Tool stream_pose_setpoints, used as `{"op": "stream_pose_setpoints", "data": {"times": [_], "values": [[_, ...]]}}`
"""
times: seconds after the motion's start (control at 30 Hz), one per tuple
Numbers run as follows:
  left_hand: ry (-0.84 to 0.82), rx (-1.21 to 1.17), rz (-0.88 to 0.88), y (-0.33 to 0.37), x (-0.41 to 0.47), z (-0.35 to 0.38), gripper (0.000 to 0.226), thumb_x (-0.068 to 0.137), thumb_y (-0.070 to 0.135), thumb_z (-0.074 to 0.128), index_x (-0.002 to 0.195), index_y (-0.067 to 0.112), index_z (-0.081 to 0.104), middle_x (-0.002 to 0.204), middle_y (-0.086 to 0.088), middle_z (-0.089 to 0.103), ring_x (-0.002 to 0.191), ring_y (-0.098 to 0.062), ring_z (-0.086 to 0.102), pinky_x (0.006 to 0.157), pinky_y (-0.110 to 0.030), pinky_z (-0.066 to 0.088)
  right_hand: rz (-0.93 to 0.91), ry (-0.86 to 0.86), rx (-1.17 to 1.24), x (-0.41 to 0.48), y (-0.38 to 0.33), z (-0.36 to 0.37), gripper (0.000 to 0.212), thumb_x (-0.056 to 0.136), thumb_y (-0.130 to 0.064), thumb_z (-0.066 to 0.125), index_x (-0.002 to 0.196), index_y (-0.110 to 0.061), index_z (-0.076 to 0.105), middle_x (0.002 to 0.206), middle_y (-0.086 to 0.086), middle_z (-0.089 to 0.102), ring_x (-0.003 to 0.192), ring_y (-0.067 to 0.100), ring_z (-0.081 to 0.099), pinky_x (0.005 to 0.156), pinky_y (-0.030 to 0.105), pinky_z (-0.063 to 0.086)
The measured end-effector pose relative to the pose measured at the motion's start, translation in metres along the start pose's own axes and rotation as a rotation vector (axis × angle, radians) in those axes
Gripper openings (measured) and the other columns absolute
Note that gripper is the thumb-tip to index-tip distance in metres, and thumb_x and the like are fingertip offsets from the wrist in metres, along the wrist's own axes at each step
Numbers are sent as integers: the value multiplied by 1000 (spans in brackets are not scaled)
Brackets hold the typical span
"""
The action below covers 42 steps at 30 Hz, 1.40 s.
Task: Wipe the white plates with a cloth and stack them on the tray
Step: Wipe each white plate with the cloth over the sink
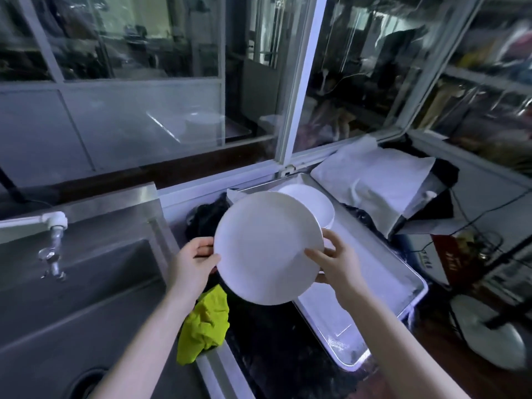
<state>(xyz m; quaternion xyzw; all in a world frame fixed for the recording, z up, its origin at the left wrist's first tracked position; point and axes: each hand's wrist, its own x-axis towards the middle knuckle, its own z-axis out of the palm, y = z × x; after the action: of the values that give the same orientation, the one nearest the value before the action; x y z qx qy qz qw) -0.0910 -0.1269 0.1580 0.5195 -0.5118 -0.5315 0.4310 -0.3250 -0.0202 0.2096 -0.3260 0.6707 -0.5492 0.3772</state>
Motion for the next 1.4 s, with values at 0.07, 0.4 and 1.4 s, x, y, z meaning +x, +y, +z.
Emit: {"op": "stream_pose_setpoints", "data": {"times": [0.07, 0.4, 1.4], "values": [[2, -18, -17, -1, 0, 22, 35, 86, -13, 65, 98, 19, 74, 84, -3, 73, 72, -7, 70, 67, -20, 57, 14, 12, -7, 13, 6, -18, 39, 89, -1, 61, 100, -38, 65, 86, 4, 75, 79, 25, 69, 66, 45, 62], [85, -144, -150, -19, 9, 170, 34, 89, -11, 62, 94, 20, 76, 89, -3, 78, 91, -25, 72, 78, -37, 62, 60, -79, -157, 120, 36, -131, 54, 80, 2, 49, 112, -35, 70, 63, 6, 40, 61, 19, 45, 69, 46, 60], [389, 356, -119, -39, 159, 286, 34, 83, 0, 67, 109, 20, 77, 82, -8, 68, 72, -12, 59, 57, -1, 37, 36, -96, -467, 372, 84, -119, 47, 81, -11, 68, 127, -23, 66, 70, -13, 58, 71, 13, 55, 72, 24, 40]]}}
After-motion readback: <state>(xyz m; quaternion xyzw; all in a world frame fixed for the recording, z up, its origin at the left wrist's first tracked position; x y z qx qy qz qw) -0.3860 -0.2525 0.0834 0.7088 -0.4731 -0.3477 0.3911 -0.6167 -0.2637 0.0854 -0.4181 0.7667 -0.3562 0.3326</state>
